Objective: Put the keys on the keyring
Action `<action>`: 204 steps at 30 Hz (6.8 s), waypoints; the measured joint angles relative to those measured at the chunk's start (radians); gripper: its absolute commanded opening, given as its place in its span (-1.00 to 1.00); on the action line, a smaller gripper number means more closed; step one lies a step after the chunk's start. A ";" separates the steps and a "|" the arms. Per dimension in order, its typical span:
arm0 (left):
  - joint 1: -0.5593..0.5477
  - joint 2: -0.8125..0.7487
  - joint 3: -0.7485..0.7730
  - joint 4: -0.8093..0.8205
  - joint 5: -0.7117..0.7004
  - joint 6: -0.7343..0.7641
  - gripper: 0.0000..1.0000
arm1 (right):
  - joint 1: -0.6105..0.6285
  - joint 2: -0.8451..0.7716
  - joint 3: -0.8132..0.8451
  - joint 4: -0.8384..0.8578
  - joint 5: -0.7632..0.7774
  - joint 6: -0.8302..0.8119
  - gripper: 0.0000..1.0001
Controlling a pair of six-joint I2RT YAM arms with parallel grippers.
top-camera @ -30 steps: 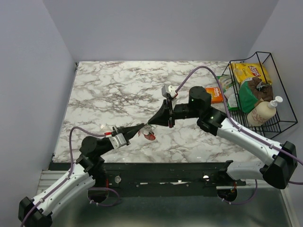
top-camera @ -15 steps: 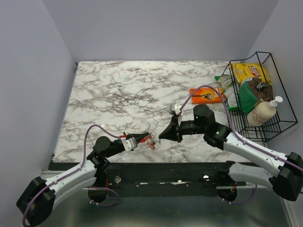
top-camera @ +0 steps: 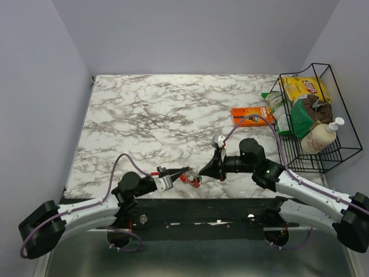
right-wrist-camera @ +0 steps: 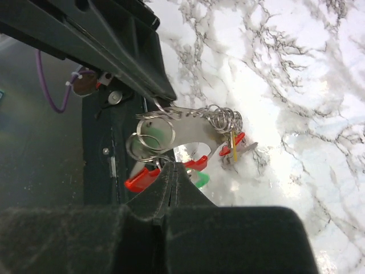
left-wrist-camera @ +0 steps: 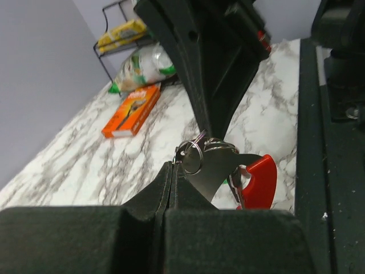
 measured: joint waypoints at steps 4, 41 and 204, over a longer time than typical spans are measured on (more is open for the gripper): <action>-0.002 0.188 0.000 0.086 -0.079 0.011 -1.00 | 0.000 -0.009 -0.006 0.017 0.033 0.017 -0.99; 0.228 1.058 0.295 0.428 0.180 0.023 -1.00 | -0.227 -0.074 -0.030 -0.004 0.126 0.019 -0.99; -0.003 0.755 0.080 0.443 -0.098 -0.359 -1.00 | -0.245 0.333 -0.161 0.472 -0.222 0.149 -0.99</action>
